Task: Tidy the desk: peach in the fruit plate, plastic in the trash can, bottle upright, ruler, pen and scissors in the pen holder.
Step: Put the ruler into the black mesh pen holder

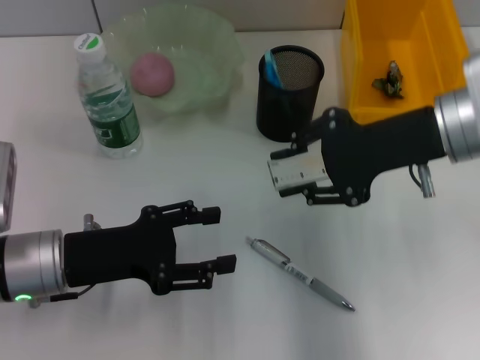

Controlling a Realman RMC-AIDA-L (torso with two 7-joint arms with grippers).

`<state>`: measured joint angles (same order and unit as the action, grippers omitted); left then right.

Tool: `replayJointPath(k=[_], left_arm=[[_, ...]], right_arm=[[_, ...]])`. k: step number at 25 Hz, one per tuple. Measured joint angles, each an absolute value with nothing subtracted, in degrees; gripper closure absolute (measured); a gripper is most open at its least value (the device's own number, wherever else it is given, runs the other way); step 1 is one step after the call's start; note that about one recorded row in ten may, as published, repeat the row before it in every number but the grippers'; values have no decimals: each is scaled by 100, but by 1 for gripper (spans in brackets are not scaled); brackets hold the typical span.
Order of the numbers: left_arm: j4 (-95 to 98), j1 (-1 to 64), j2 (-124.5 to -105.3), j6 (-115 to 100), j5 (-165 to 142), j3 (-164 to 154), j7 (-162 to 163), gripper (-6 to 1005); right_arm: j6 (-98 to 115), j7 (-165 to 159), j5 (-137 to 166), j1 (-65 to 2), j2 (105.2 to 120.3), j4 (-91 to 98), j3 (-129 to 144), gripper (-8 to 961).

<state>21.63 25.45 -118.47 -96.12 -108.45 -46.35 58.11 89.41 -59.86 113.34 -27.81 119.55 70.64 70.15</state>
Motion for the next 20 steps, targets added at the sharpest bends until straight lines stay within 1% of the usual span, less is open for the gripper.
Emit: replayJointPath(k=[5,20], left_arm=[[2161,2540,-11848,-9616,-10828,-4604,5848,218],[2153,2530,-11847,-9615,-10814,-4497,5862,218]], right_arm=[[8720,-5544,11371,-2395,11986,7611,7375,573],[8143,-4338,10975,-2037,11988,7965,7566,573]])
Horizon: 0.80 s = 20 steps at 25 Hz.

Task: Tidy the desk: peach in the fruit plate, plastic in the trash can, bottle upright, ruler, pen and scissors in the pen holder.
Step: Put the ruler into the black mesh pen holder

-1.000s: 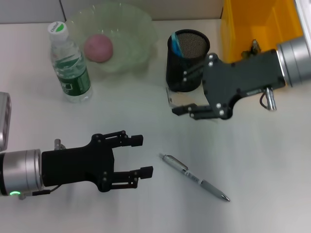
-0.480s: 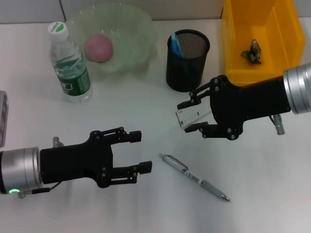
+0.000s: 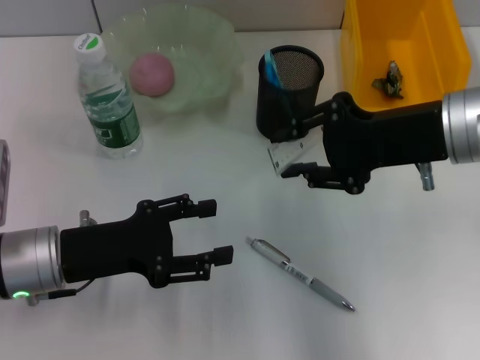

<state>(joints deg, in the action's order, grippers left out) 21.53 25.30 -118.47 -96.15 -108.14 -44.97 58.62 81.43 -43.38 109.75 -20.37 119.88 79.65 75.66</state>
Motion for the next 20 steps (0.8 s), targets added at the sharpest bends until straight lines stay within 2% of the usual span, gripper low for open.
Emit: replayJointPath(k=[10,20], left_arm=[[2080,2531,-11847,-9614,-10808,-4491,5865,218],[2074,2531,-11847,-9645,-10758,-4491,5871,218]], right_arm=[[6793,-2540,9939,-1579,11988,7806,8342,573],[6447,-1718,9253,-1664,11960,7153,8391,573]])
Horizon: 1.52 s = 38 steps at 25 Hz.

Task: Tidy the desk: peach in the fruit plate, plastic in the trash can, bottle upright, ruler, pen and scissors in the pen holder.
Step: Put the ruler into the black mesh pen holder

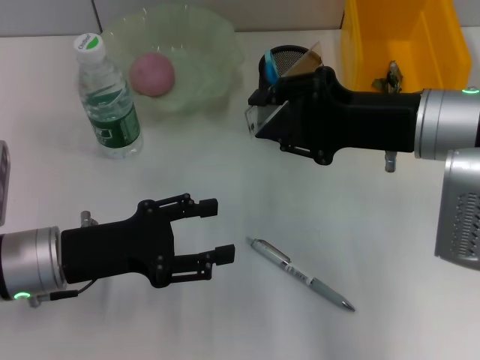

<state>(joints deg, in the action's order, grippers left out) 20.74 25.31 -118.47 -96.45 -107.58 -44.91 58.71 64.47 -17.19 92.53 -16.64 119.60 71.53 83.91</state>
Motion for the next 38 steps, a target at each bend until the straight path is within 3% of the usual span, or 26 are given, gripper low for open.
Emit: replayJointPath(k=[12,38], left_arm=[[2024,2525,-11841,-9668,-10757,-4490,5888,218],[1943,2462,-11856,-9625,-10591,-4482,5617,218]], right_arm=[[6425,-1158,8325,-2254,11935,5728,8130,573],[6656,-1011,7821,-2526,11926,5016,7836,573]])
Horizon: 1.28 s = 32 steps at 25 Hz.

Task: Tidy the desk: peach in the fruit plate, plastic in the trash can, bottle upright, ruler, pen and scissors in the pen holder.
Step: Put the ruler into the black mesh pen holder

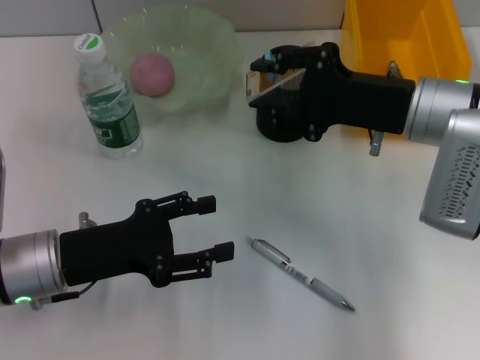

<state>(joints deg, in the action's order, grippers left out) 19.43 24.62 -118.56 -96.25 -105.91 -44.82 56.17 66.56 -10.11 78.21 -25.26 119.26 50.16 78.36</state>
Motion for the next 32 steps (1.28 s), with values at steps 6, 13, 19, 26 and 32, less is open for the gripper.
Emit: replayJointPath(k=[6,13,19,26,32], left_arm=[[1936,2455,-11856,-9643,-10590,-4482,5592,218],[1933,2465,-11845,-9666,-10590,-4482,5589,217],[1945,2475,-11839,-9676,-10591,-4506,5590,217],[1964,2493,-11838,-9725,-10602,-4519,5590,217],[1986,2496,-11829,-9839,-10626,-4526,5590,217]], right_arm=[[6717,-1083,7451,-2653,11920,4706,7719,573],[7092,-1804,7315,-2994,11900,4070,7189,572],[7224,-2337,7315,-3151,11869,3712,6860,572],[7253,-2857,7314,-3329,11857,3360,6539,572],[7220,-3137,7299,-3544,11897,2993,6292,573]])
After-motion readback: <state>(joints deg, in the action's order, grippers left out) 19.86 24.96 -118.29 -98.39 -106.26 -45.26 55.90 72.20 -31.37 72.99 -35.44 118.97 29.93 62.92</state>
